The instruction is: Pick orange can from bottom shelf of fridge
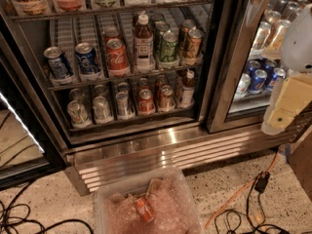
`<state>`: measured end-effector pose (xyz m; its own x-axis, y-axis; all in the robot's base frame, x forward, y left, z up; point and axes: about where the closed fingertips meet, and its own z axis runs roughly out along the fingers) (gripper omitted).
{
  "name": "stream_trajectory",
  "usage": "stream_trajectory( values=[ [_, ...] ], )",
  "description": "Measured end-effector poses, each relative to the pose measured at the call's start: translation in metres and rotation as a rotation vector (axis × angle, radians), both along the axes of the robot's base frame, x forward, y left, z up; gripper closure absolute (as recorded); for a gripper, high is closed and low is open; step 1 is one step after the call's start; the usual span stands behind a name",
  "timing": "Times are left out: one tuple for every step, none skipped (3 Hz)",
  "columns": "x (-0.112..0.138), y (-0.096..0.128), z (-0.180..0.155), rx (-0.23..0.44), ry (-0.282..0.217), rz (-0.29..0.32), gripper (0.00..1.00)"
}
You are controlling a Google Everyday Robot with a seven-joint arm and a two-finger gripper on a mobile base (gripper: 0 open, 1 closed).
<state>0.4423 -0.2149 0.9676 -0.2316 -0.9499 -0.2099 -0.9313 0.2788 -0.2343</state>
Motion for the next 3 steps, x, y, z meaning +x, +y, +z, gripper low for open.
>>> stream_trajectory(
  values=[
    [0.009,0.010,-0.035,0.003,0.028,0.000,0.00],
    [0.020,0.024,-0.079,0.008,0.050,0.008,0.00],
    [0.032,0.038,-0.131,0.038,0.061,0.001,0.00]
  ],
)
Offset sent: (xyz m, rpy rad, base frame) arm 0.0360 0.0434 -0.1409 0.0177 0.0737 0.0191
